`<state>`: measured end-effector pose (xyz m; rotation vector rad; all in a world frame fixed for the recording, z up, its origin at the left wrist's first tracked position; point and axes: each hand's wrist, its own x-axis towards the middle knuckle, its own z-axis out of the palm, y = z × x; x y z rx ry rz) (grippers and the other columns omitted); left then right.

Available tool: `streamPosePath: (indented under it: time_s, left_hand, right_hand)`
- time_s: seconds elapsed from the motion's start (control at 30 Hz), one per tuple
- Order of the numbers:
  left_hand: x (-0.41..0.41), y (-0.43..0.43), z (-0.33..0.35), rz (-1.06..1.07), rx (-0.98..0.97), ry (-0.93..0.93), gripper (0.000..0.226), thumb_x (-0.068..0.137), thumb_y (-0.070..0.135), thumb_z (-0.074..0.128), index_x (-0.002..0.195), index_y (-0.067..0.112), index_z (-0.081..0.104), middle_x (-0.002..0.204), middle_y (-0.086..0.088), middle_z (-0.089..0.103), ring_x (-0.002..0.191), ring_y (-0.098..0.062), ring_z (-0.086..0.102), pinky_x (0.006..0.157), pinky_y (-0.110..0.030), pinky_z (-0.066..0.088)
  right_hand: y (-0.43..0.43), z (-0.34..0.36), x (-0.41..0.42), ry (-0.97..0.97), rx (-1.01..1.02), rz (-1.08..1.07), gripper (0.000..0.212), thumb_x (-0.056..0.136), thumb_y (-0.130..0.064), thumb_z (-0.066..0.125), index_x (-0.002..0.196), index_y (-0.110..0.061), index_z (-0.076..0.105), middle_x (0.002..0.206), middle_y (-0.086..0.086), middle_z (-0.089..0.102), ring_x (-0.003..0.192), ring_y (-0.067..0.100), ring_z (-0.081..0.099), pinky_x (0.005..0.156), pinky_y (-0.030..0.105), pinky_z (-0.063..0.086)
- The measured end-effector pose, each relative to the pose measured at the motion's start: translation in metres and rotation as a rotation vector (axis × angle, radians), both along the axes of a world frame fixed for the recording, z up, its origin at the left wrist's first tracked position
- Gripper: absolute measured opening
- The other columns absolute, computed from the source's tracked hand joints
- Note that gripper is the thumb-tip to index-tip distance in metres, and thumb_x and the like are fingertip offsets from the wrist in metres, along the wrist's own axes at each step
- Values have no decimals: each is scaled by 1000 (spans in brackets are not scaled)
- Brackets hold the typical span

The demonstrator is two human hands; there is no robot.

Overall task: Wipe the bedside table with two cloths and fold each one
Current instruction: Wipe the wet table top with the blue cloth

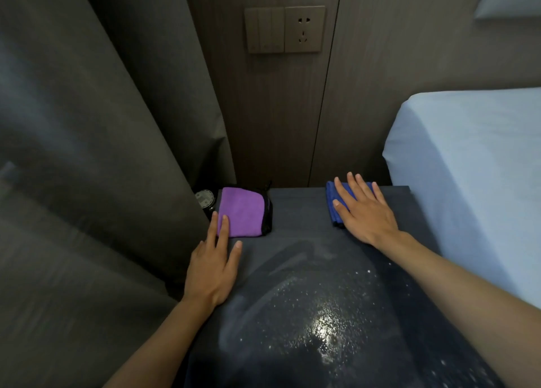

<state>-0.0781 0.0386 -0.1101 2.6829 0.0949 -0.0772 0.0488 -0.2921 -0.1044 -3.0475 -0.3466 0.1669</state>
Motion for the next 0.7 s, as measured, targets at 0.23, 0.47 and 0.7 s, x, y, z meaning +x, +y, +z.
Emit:
streamPosePath:
  time_s: [0.23, 0.47, 0.7]
  left_hand:
    - [-1, 1, -1, 2, -12, -8, 81, 84, 76, -4, 155, 37, -11, 164, 11, -19, 138, -27, 40, 112, -46, 37]
    - [-2, 0, 1, 9, -28, -11, 77, 86, 70, 0, 155, 37, -7, 165, 10, -16, 135, -29, 43, 110, -46, 38]
    - [-4, -2, 9, 21, -28, -45, 75, 89, 62, 1, 157, 31, 5, 165, 9, -7, 136, -25, 43, 108, -39, 35]
  right_hand:
    - [-32, 0, 1, 10, -12, -69, 62, 101, -57, 6, 156, -33, -10, 167, 1, -10, 151, 16, -16, 123, 42, -8]
    - [-49, 3, -14, 40, -12, -209, 60, 103, -52, 7, 157, -31, -10, 167, 3, -11, 152, 17, -15, 123, 42, -7]
    - [-25, -2, -51, -15, 28, -487, 62, 104, -48, 9, 159, -25, -5, 167, 9, -8, 153, 21, -10, 123, 43, -8]
